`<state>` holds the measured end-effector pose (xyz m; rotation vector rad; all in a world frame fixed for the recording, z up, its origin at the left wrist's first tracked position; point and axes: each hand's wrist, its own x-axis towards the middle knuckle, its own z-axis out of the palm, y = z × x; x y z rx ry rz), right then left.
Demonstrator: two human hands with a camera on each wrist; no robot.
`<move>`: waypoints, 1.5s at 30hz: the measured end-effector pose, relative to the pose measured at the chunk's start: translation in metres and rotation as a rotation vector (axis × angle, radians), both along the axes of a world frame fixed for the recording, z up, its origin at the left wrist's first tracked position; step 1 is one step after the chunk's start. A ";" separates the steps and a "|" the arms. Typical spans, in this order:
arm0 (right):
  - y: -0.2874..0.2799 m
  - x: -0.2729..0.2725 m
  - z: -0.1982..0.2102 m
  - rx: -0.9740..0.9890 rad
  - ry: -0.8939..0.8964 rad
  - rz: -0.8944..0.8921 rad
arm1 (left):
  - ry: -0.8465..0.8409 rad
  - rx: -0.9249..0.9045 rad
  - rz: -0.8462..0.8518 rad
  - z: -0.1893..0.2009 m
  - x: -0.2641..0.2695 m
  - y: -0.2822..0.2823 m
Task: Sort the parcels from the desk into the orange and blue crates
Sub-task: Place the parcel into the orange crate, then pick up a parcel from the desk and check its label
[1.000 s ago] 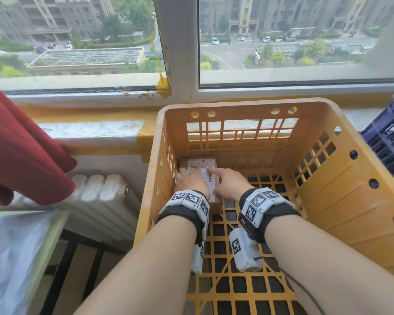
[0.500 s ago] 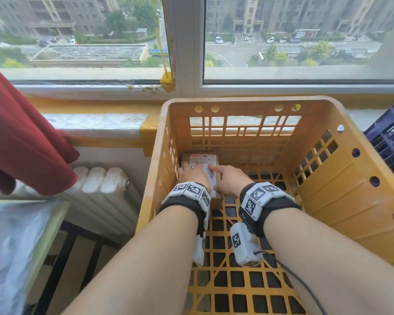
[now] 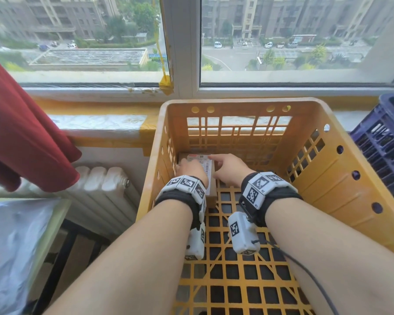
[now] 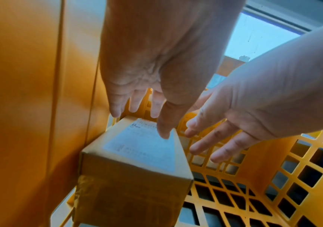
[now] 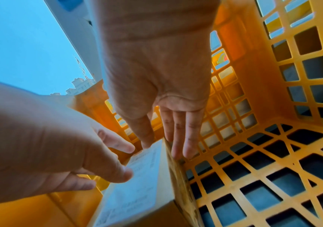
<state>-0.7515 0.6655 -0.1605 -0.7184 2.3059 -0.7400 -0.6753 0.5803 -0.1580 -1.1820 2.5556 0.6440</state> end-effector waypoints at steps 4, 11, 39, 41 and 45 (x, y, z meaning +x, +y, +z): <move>0.002 0.003 0.017 0.014 0.020 0.010 | 0.054 -0.024 -0.043 0.023 0.001 0.003; 0.008 0.011 0.058 -0.020 0.083 0.011 | 0.111 -0.062 -0.066 0.057 0.003 0.004; -0.041 0.200 0.211 -0.217 0.313 0.020 | 0.468 -0.217 -0.066 0.197 0.196 -0.044; -0.055 0.224 0.210 -0.213 0.309 0.062 | 0.472 -0.217 -0.027 0.199 0.224 -0.056; -0.088 0.278 0.207 -0.221 0.312 0.145 | 0.469 -0.234 0.052 0.200 0.288 -0.085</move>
